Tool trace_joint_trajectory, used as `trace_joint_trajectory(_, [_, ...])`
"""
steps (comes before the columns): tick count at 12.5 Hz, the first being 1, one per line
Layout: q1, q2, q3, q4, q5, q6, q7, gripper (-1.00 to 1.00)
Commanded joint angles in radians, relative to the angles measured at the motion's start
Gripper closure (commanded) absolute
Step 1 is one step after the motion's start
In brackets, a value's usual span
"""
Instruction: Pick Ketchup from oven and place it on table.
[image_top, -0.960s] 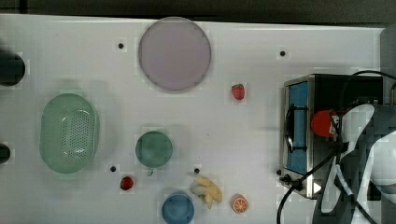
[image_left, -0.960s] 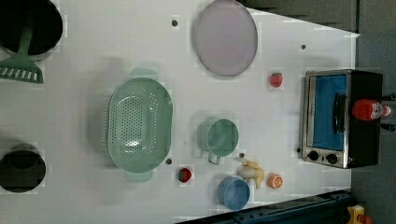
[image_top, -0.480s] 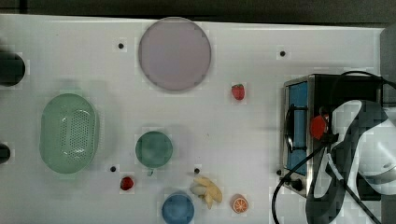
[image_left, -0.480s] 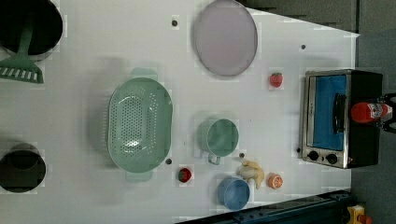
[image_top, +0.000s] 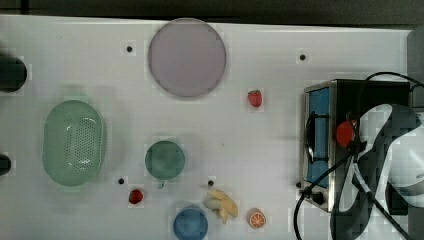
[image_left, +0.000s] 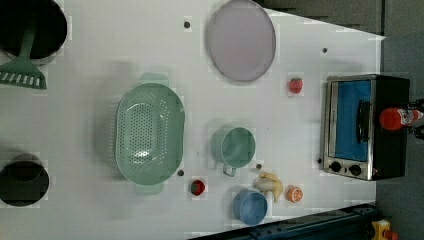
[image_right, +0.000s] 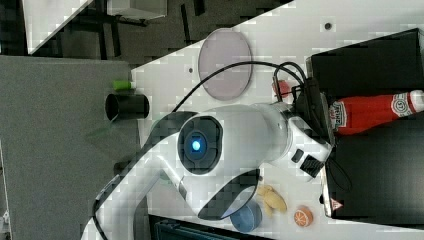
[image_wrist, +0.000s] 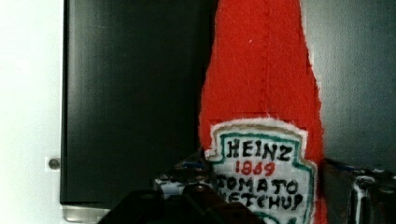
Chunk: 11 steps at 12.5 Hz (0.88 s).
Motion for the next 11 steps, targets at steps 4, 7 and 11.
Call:
trace_joint_trajectory(4, [0.107,-0.165,0.054,0.175,-0.089,-0.244,-0.244,-0.29])
trace_joint_trajectory(7, [0.150,-0.216,0.146,0.179,-0.089,-0.289,-0.403,-0.29])
trace_joint_trajectory(11, [0.192,-0.219,0.292,0.161,-0.089,-0.304,-0.502,-0.29])
